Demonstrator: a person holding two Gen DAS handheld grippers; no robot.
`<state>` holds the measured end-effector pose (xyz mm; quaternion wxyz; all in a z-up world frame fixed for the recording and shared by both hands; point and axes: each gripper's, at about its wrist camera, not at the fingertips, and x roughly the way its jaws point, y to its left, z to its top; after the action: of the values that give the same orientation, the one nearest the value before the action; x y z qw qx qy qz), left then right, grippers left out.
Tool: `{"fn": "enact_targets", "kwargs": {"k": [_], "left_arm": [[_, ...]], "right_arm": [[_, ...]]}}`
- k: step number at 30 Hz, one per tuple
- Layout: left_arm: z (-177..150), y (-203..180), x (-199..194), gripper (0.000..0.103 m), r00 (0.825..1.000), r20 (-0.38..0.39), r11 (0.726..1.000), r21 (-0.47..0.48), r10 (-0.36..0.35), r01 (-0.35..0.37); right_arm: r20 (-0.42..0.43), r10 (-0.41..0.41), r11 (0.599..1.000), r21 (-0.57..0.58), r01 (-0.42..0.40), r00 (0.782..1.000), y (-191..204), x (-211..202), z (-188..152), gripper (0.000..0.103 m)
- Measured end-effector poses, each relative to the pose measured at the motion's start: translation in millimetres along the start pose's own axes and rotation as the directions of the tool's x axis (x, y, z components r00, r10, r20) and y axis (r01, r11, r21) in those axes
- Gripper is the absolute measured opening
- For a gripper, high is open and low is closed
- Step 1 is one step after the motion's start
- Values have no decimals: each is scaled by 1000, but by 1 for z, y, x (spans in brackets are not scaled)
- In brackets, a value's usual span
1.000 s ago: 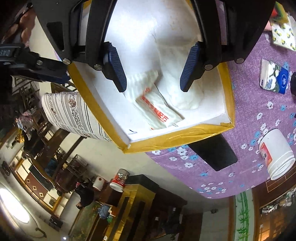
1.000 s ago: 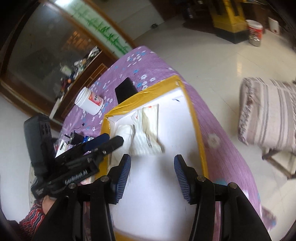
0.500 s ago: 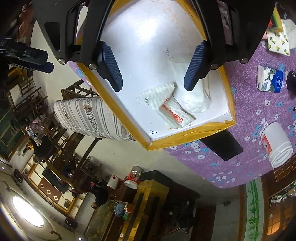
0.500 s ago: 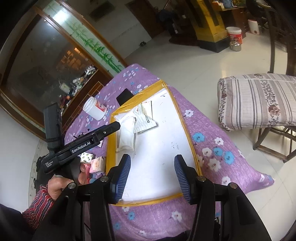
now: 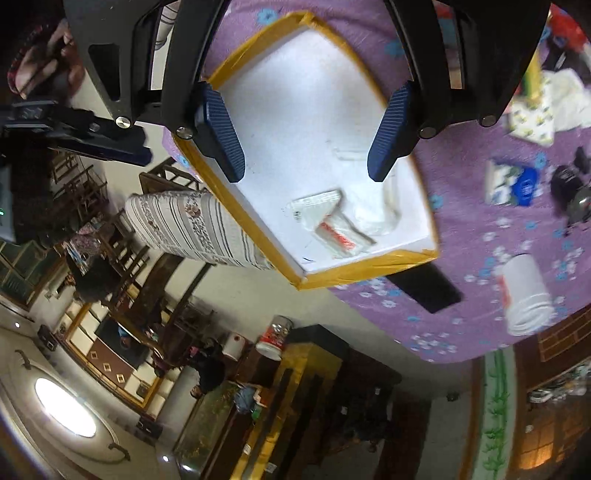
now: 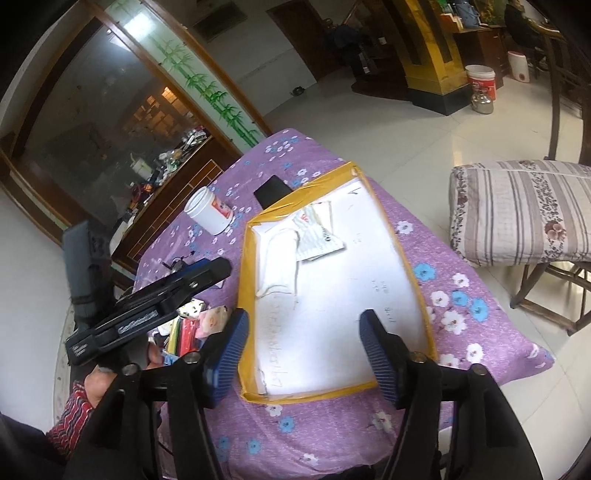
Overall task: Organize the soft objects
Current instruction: 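Grasp the blue-red sponge bag with the left tool while the right tool grasps the red-blue knit bundle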
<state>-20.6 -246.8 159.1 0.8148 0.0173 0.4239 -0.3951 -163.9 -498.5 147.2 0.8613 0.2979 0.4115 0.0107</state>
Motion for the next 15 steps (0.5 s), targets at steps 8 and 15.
{"fn": "enact_targets", "kwargs": {"k": [8,15], "left_arm": [[-40,68,-77,79,988,95,983,-146,124,-110],[-103,144,-140,79,940,89,887,-373,328,-274]], "right_arm": [[-145,93,989,-101,-108,985,56,66,-3,73],[-309,147,932,-275,-237,940,143,127,-26,82]]}}
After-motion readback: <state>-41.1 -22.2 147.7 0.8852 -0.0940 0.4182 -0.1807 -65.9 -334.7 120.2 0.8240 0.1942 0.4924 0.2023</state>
